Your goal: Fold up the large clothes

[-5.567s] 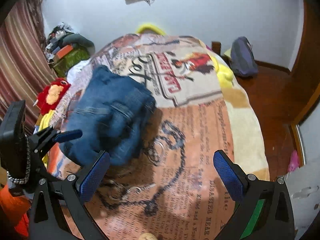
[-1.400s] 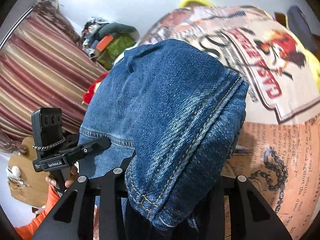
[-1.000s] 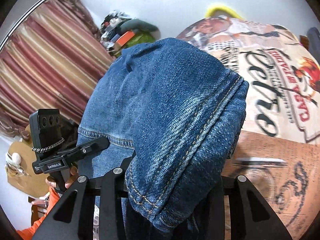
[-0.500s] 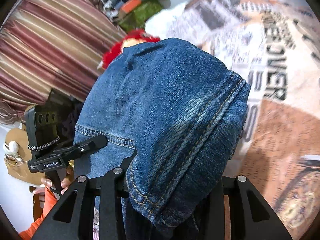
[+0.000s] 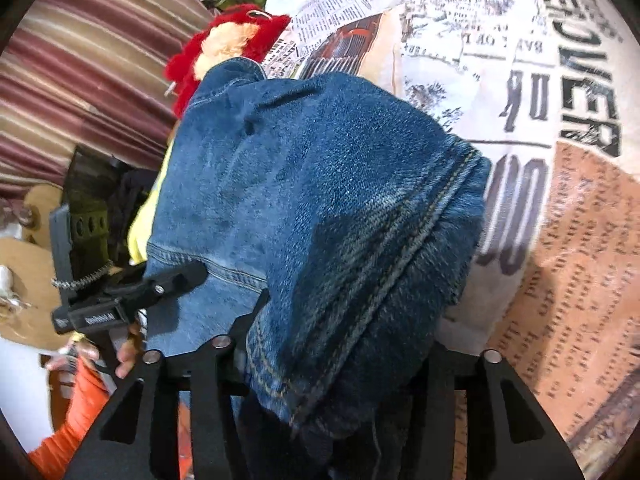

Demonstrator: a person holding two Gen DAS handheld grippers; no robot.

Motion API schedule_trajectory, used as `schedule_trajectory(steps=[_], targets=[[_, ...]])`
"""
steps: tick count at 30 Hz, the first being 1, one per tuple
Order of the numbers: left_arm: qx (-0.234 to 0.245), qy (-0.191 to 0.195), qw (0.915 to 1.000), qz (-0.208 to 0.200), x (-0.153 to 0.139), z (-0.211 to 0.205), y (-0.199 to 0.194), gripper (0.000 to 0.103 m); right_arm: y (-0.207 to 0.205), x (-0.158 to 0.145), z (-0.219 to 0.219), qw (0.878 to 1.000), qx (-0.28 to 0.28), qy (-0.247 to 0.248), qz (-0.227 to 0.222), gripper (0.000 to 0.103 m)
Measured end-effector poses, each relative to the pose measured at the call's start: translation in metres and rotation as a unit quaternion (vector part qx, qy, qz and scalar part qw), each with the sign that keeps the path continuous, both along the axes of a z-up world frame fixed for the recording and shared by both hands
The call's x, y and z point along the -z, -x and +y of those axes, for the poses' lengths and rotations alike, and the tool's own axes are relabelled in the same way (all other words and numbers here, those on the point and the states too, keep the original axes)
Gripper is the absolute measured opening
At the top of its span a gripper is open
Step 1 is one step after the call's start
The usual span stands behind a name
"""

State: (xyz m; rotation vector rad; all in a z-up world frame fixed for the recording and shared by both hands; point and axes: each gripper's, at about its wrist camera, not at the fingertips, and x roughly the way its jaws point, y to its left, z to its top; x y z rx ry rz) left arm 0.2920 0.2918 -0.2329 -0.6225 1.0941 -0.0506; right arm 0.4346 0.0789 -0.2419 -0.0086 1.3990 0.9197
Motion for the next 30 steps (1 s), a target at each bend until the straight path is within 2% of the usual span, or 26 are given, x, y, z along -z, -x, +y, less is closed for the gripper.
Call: schedule_trajectory(steps=[5,7,9,13,15,17,18,21,25,30], targets=[[-0.008,-0.065,0.9979,-0.001,-0.014,0.000,0.008,0.074,0.011,-0.025,-0.011,0.998,0.012,0.034,-0.046,0.049],[-0.011,-0.112,0.9933,-0.027,-0.035,-0.003,0.018,0.074,0.018,-0.038,-0.016,0.997,0.011,0.039,-0.069,0.049],[-0.012,-0.137,0.9895,-0.046,-0.051,-0.006,0.028,0.074,0.027,-0.048,-0.020,0.995,0.010,0.042,-0.091,0.049],[0.001,-0.162,0.9842,-0.071,-0.070,-0.024,0.035,0.074,0.051,-0.067,-0.026,0.985,0.007,0.057,-0.165,0.049],[0.018,-0.179,0.9809,-0.074,-0.069,-0.036,0.041,0.074,0.062,-0.075,-0.026,0.978,0.002,0.062,-0.200,0.056],[0.038,-0.194,0.9780,-0.068,-0.061,-0.053,0.040,0.074,0.070,-0.079,-0.028,0.975,-0.002,0.064,-0.214,0.087],[0.045,-0.199,0.9769,-0.062,-0.055,-0.059,0.040,0.074,0.074,-0.079,-0.029,0.974,-0.004,0.060,-0.218,0.089],[0.060,-0.222,0.9729,-0.025,-0.034,-0.073,0.047,0.074,0.084,-0.072,-0.028,0.974,-0.024,0.064,-0.215,0.090],[0.040,-0.229,0.9724,-0.022,-0.022,-0.068,0.059,0.090,0.082,-0.044,-0.032,0.975,-0.037,0.102,-0.196,0.090],[0.039,-0.210,0.9765,-0.024,-0.022,-0.058,0.075,0.091,0.065,-0.032,-0.060,0.991,-0.016,0.071,-0.115,0.090]])
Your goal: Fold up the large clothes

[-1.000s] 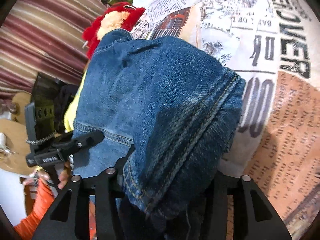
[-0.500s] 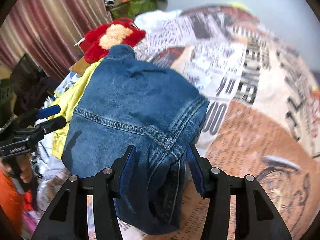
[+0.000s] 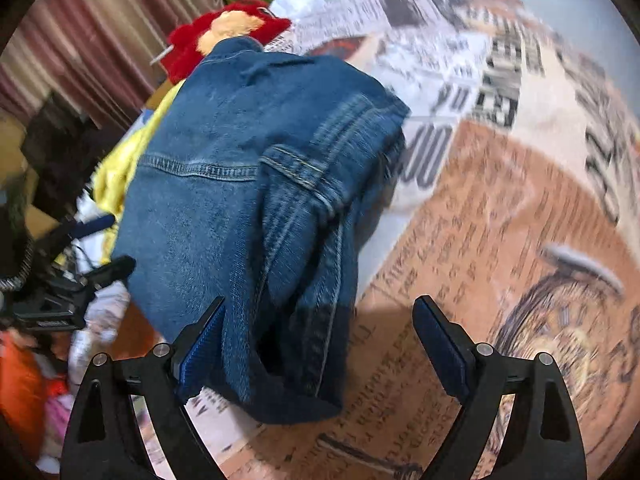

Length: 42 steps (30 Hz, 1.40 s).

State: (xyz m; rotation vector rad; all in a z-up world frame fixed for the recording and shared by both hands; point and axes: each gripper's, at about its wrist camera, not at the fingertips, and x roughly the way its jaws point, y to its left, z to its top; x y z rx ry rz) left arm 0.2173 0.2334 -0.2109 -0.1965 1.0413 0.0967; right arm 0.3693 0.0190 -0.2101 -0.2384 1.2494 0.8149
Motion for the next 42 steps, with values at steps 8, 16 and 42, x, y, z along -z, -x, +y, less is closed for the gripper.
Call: schedule_trajectory(steps=[8,16,42], targets=[[-0.015,-0.045,0.9975,-0.052,-0.042,0.012,-0.008,0.091,-0.002,-0.051,0.002,0.996,-0.017,-0.028,-0.078,0.090],[-0.057,-0.038,0.9934,-0.092,-0.059,0.038,-0.058,0.091,-0.043,-0.069,0.028,0.993,0.036,-0.081,-0.083,0.090],[-0.115,-0.036,0.9817,-0.147,-0.105,0.034,-0.033,0.091,-0.019,-0.125,-0.015,0.974,0.095,-0.112,-0.173,0.090]])
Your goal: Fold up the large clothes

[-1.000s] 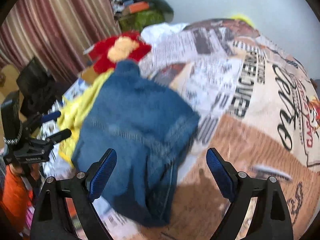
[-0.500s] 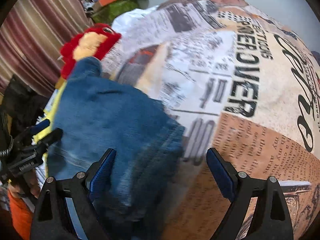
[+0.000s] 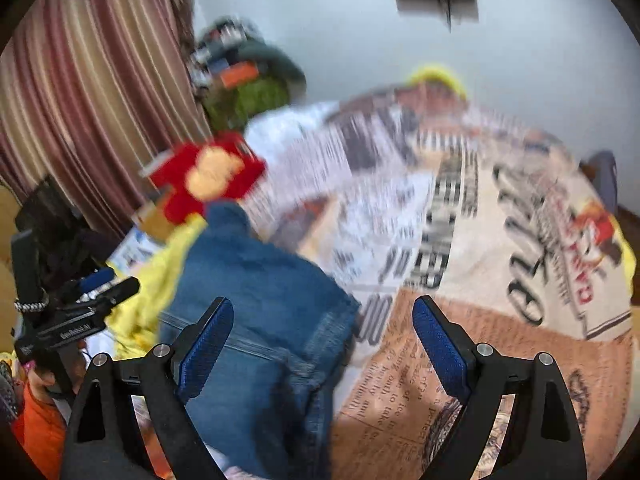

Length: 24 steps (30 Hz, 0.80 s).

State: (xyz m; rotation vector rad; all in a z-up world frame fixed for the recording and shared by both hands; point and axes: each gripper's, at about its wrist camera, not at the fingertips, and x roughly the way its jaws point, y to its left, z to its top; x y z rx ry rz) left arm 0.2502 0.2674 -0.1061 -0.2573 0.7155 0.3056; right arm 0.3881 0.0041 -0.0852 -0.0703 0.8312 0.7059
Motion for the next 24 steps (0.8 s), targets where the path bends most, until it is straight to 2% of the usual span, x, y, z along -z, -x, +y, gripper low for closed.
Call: schedule_trajectory(steps=[2,6,11,16,24], targets=[[0.008,-0.012,0.9992,-0.036,-0.030,-0.012,0.017,0.091,0.023,-0.031,-0.009,0.999,0.001,-0.029,-0.029,0.090],[0.025,-0.032,0.9944,-0.097,-0.079,-0.037,0.052,0.091,0.060,-0.074,-0.023,0.995,-0.003,-0.073,-0.071,0.090],[0.041,-0.064,0.9830,-0.167,-0.128,-0.073,0.106,0.091,0.121,-0.117,-0.044,0.985,-0.010,-0.109,-0.135,0.090],[0.041,-0.086,0.9721,-0.214,-0.152,-0.102,0.155,0.091,0.181,-0.144,-0.067,0.973,-0.020,-0.142,-0.181,0.090],[0.032,-0.097,0.9613,-0.256,-0.160,-0.126,0.204,0.091,0.251,-0.149,-0.083,0.962,0.009,-0.149,-0.230,0.090]])
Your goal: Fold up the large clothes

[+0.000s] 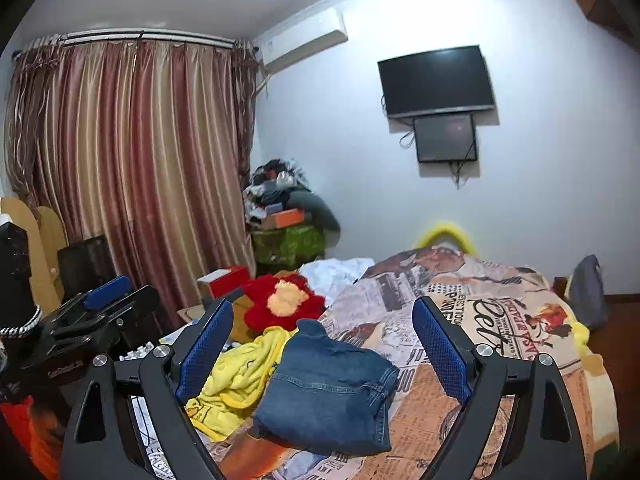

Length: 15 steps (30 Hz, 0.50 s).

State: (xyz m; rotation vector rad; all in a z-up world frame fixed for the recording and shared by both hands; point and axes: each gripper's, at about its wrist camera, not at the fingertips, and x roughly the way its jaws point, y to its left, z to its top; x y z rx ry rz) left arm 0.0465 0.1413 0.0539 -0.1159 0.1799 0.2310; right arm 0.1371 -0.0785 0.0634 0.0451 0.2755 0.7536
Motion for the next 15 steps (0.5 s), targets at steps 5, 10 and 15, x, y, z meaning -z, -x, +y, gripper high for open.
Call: schedule_trajectory(steps=[5,10,15], targets=[[-0.010,-0.008,0.9999,-0.003,0.004,-0.009,0.015,0.096,0.024,0.003,-0.005,1.000,0.018,-0.008,-0.002,0.097],[-0.016,-0.010,0.9998,0.001,0.008,-0.012,0.019,0.101,0.038,0.005,-0.007,0.999,0.036,-0.001,-0.021,0.103],[-0.020,-0.011,0.9997,0.006,0.012,-0.011,0.018,0.103,0.043,0.006,-0.007,0.998,0.054,0.006,-0.029,0.103]])
